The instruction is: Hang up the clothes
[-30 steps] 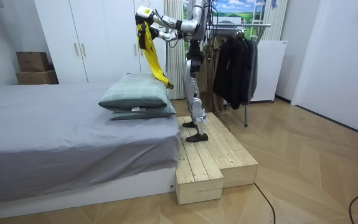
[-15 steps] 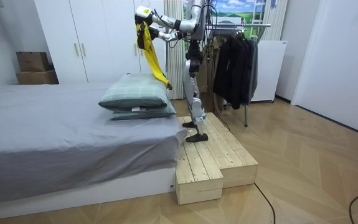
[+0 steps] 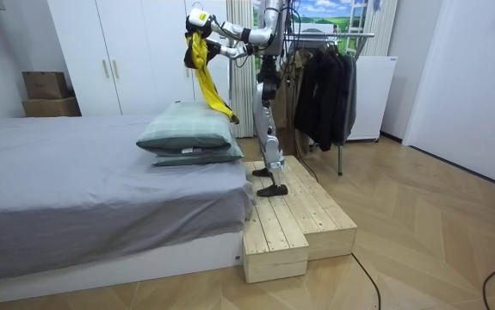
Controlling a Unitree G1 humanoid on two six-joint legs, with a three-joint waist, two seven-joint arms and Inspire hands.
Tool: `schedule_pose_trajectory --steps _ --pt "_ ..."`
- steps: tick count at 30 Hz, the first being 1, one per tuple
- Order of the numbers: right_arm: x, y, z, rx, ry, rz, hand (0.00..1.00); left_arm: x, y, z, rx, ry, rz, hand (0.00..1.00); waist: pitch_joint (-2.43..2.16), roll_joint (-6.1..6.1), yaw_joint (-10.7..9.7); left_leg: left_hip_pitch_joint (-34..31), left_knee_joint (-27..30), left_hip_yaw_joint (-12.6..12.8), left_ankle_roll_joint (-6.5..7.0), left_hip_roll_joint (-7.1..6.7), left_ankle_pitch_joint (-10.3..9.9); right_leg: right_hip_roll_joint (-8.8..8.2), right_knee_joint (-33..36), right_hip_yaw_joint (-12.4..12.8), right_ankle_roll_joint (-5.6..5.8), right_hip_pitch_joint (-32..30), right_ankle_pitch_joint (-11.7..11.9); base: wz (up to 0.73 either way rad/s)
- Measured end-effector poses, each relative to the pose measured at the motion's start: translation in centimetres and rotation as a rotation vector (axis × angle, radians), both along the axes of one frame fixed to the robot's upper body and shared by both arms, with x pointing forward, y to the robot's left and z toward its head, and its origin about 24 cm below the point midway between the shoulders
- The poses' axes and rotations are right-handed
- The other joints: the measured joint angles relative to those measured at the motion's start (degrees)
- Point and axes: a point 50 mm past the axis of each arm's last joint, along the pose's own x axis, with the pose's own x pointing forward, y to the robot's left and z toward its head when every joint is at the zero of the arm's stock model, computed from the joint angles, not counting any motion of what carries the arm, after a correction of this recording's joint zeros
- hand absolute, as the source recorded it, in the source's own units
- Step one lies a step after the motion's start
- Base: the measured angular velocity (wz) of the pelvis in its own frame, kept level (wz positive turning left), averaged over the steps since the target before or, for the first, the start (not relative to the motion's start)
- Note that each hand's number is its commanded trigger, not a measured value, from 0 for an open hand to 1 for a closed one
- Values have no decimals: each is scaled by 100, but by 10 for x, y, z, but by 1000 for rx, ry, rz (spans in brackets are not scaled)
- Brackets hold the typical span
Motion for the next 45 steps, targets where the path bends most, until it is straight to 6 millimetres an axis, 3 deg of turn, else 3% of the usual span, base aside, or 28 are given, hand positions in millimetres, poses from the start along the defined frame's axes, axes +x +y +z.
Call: schedule_pose_trajectory --steps 29,37,45 --pt "1 -9 -8 -45 97 -16 100 0 -1 -2 -69 33 -22 0 -7 -14 -2 8 12 39 0 1 0 -3 4 29 -1 -4 0 0" --pt "6 -36 3 -27 70 -119 100 2 9 0 -88 25 12 0 -37 -89 -107 31 13 42 0 3 1 -5 14 23 -3 -5 2 0" --pt "7 -56 10 -63 49 -163 100 2 12 -1 -86 30 15 0 -31 -99 -307 43 12 100 0 8 0 -8 29 30 -5 1 3 -3"
